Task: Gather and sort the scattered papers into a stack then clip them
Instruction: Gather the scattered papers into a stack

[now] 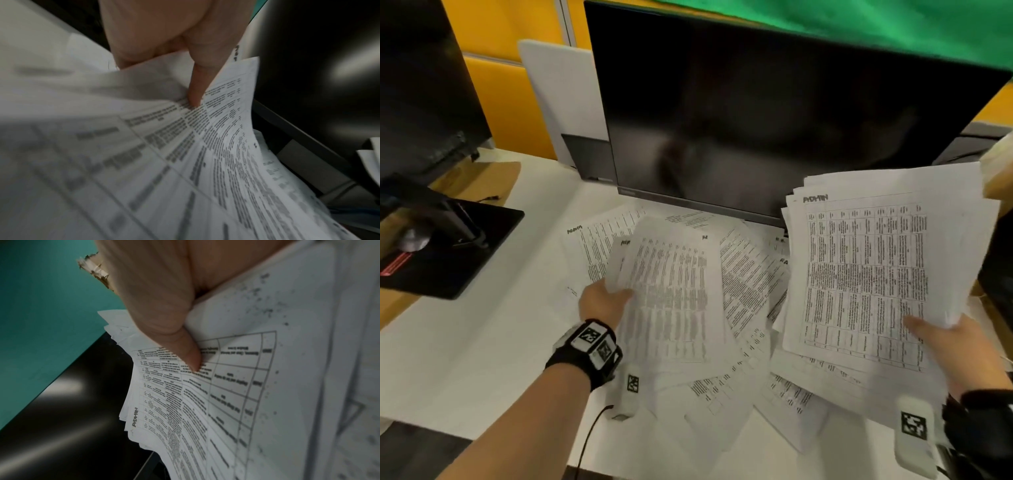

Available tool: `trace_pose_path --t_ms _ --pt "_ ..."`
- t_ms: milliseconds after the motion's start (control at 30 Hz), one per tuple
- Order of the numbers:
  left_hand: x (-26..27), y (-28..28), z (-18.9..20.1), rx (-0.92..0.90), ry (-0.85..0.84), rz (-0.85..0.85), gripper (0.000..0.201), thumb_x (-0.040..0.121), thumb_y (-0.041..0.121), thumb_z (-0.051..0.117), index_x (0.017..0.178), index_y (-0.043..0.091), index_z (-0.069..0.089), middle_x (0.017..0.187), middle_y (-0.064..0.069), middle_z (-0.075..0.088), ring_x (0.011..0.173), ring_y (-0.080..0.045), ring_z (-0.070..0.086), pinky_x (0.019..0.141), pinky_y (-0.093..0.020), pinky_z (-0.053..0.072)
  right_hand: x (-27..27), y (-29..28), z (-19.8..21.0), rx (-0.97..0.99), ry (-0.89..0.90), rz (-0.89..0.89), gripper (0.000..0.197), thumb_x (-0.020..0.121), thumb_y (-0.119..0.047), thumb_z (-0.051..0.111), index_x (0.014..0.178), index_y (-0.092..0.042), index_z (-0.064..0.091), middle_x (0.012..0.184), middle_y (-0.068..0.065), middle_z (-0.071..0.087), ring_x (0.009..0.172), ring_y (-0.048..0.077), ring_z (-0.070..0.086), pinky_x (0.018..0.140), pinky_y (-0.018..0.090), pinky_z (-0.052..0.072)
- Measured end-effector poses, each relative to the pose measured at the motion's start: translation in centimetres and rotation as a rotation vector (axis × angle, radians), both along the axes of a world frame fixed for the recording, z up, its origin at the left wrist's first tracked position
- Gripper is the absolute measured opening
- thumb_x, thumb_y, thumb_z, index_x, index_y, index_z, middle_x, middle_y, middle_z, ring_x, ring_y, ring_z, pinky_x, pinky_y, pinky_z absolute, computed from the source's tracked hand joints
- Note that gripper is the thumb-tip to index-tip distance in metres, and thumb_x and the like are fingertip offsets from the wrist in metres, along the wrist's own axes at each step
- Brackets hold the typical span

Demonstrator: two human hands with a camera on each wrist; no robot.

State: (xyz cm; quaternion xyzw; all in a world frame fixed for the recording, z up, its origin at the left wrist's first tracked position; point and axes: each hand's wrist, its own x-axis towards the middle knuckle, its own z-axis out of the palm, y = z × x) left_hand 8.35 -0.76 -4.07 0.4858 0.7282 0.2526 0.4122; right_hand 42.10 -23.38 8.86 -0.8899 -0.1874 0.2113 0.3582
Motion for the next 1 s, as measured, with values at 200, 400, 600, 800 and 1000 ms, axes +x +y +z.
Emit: trace_pose_path --t_ms 200,400,600,800,1000 --pt "-2.0 5.1 -2.7 -0.1 0.377 -0.051 0.054 0.06 0.052 0.067 0.103 0.02 0.069 0.11 -0.012 0.065 0.105 -0.032 0.061 0.09 -0.044 0.052 -2.1 1.0 -0.1 0.058 0.023 0.06 0.042 0.089 -0.02 0.06 0.129 -0.021 0.051 0.115 0.007 0.062 0.105 0.033 0.058 0.093 0.058 0.044" --pt "-2.1 5.9 -1.3 -0.024 0.294 -0.045 0.038 0.069 0.028 0.069 0.102 0.008 0.065 0.109 -0.012 0.063 0.095 -0.028 0.062 0.084 -0.039 0.054 -4.8 2.9 0.5 0.083 0.052 0.107 0.038 0.089 -0.018 0.061 0.124 -0.004 0.057 0.102 0.017 0.062 0.095 0.033 0.058 0.094 0.053 0.044" --pt "-4.8 4.5 1.7 0.212 0.018 -0.233 0.039 0.084 0.018 0.066 0.118 0.001 0.058 0.113 -0.012 0.062 0.093 -0.023 0.059 0.076 -0.028 0.046 -5.8 4.3 0.9 0.06 0.049 0.101 0.032 0.09 -0.014 0.059 0.118 0.001 0.059 0.101 0.021 0.063 0.088 0.032 0.059 0.087 0.048 0.045" --pt "-10.1 3.3 7.0 0.232 -0.527 -0.242 0.028 0.079 0.011 0.069 0.106 0.02 0.066 0.093 0.004 0.074 0.084 -0.004 0.071 0.077 -0.026 0.056 -6.7 4.6 0.2 0.04 0.058 0.103 0.032 0.09 -0.013 0.059 0.119 0.0 0.058 0.108 0.022 0.066 0.098 0.037 0.061 0.092 0.052 0.046" --pt "-10.2 4.7 10.6 0.14 -0.909 -0.335 0.037 0.059 0.024 0.075 0.096 0.024 0.071 0.099 -0.005 0.076 0.087 -0.021 0.074 0.067 -0.033 0.06 -9.5 5.8 -1.0 0.069 0.133 0.191 0.03 0.088 -0.014 0.062 0.118 -0.008 0.06 0.104 0.013 0.065 0.094 0.028 0.059 0.086 0.04 0.042"
